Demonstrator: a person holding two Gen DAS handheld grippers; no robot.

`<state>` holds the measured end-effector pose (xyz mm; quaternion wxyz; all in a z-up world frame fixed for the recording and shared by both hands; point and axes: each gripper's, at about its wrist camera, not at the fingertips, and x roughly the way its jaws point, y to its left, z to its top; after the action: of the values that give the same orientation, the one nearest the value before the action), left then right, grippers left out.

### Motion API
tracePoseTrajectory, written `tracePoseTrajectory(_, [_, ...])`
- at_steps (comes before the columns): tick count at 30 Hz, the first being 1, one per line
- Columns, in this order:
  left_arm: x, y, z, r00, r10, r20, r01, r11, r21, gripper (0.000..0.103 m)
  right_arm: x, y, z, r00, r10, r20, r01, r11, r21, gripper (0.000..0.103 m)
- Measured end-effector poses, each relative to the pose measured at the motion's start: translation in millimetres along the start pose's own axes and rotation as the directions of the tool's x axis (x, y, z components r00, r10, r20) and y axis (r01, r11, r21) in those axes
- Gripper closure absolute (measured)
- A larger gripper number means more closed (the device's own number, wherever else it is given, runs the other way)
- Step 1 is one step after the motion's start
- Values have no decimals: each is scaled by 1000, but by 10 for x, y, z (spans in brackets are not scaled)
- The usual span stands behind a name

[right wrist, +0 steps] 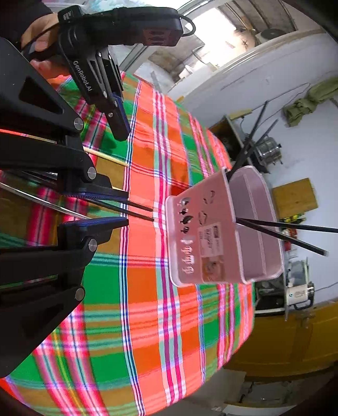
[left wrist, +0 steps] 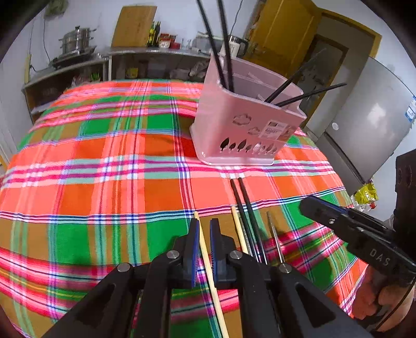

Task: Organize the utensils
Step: 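Withdraw both open tools from the basket back toward the chopstick row, then close the left tool on a light wooden chopstick while the right tool reaches black chopsticks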

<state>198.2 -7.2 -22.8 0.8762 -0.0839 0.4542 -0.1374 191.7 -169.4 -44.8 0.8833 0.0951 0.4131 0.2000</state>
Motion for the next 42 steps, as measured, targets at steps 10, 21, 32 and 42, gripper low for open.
tracePoseTrajectory(10, [333,26,12,998,28,-64,-29,1000,-7,96,266,110,17,998,35,-50,-36,999,-20,90])
tracePoseTrajectory(21, [328,189,21,994,96,-56,-96,995,-2,97,466,220,42,994,43,-100,-49,997,-54,90])
tracePoseTrajectory(32, [108,619,5,995,89,-51,-93,992,-85,97,773,393,55,984,-21,-176,2,994,-110,90])
tracePoseTrajectory(42, [56,412,94,999,-15,-34,14,998,-54,96,835,372,64,977,-63,-201,41,993,-112,90])
